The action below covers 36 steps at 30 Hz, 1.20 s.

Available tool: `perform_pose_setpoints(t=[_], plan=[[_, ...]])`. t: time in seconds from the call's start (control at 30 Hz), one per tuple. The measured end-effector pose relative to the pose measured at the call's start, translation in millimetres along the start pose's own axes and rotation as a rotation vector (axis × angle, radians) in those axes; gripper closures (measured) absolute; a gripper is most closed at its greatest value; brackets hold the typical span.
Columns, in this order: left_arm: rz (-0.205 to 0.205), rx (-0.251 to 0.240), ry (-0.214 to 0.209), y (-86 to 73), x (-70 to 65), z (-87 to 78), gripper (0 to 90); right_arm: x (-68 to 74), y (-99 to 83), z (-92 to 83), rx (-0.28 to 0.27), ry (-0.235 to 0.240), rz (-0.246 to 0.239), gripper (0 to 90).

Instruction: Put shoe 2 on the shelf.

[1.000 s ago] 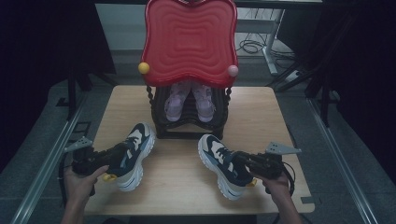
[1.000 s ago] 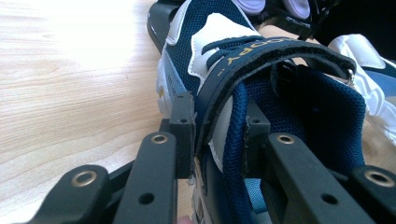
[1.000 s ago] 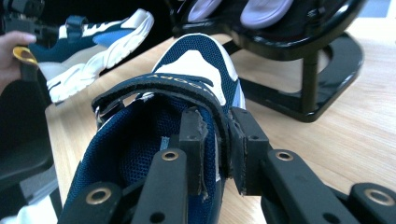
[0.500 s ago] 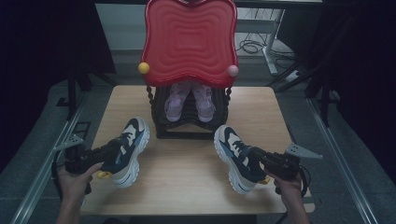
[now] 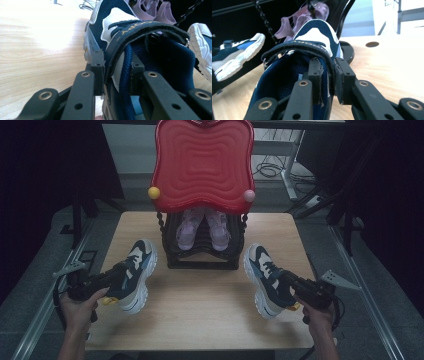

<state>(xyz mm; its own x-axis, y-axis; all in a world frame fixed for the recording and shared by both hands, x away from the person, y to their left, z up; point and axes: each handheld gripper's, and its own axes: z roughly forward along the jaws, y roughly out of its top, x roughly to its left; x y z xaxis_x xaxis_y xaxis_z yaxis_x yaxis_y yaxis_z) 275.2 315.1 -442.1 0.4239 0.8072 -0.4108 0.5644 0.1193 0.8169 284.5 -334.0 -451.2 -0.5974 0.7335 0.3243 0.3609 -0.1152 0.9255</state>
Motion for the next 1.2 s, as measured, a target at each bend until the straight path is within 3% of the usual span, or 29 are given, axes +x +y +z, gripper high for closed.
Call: perform_pose_setpoints(t=[0.77, 1.03, 1.2], plan=[[-0.018, -0.068, -0.010, 31.0, 8.6, 6.2, 72.8, -13.2, 38.0, 11.5, -0.103, -0.056, 0.022, 76.4], [-0.035, -0.109, -0.032, 47.5, 11.1, 11.1, 72.8, -15.6, 53.4, 18.6, -0.133, -0.062, 0.028, 76.4], [-0.024, -0.127, -0.029, 59.6, 9.5, 13.9, 73.0, -16.8, 59.9, 22.2, -0.150, -0.068, 0.034, 76.4]])
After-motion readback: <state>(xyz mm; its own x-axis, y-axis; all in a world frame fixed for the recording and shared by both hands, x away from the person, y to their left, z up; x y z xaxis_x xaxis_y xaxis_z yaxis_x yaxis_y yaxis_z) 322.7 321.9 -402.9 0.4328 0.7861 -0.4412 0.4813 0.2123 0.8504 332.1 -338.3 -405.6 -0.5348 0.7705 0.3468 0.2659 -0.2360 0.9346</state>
